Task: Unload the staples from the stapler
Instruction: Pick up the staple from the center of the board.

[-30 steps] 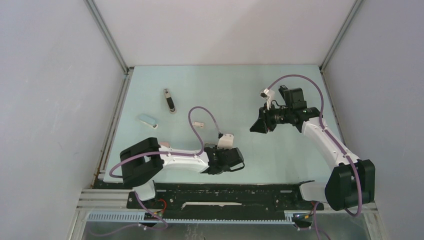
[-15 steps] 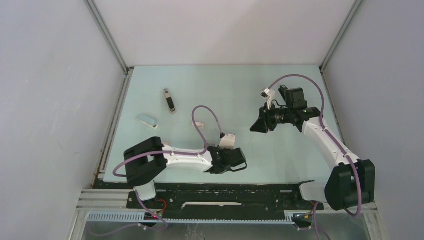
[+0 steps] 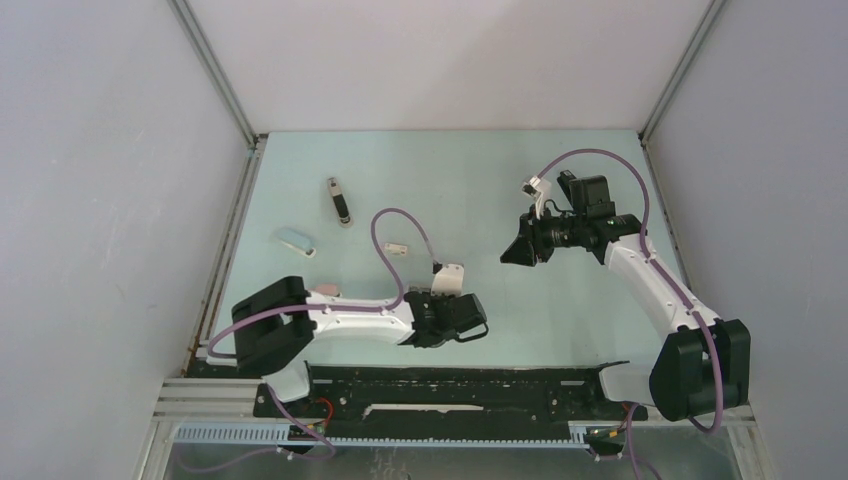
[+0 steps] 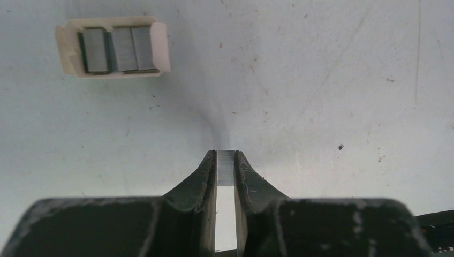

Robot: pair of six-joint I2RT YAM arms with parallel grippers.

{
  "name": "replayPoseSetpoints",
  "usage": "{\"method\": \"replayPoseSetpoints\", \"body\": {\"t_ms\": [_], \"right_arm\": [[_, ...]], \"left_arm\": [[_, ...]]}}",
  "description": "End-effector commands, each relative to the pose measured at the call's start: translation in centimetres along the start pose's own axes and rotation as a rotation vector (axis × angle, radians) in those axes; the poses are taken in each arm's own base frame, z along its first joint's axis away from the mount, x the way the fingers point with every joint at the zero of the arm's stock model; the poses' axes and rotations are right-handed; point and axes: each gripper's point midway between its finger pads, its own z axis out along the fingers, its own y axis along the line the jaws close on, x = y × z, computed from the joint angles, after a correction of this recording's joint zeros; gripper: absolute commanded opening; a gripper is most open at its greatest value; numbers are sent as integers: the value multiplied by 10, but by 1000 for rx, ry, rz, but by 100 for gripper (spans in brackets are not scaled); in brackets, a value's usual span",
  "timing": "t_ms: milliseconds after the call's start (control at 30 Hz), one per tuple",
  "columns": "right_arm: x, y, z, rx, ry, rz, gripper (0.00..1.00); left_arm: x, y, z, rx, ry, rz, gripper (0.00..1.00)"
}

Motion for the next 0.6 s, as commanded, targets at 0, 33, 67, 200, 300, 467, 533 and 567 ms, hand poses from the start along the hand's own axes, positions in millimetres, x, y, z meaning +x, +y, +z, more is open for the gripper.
{"method": "replayPoseSetpoints", "body": {"t_ms": [0, 33, 67, 200, 300, 467, 533, 567], "right_arm": [[-16, 6, -7, -4, -36, -49, 41], [-16, 6, -7, -4, -37, -49, 41], [-16, 6, -7, -4, -37, -50, 41], [-16, 5, -7, -3, -36, -49, 41], [-15, 5, -7, -4, -34, -46, 41], [-15, 5, -6, -5, -33, -45, 41], [-15, 4, -6, -4, -33, -44, 41], [-15, 4, -6, -4, -33, -44, 41]], "left_arm": [[-25, 15, -10, -6, -78, -67, 15], [-29, 17, -10, -3, -85, -74, 15], [-33, 20, -10, -1, -90, -83, 15], [-52, 34, -10, -5, -121, -114, 15], [-63, 44, -6, -19, -134, -124, 15], [-75, 55, 5, -39, -136, -122, 15], [-78, 58, 9, -54, -134, -111, 15], [-79, 59, 11, -60, -134, -106, 15]]}}
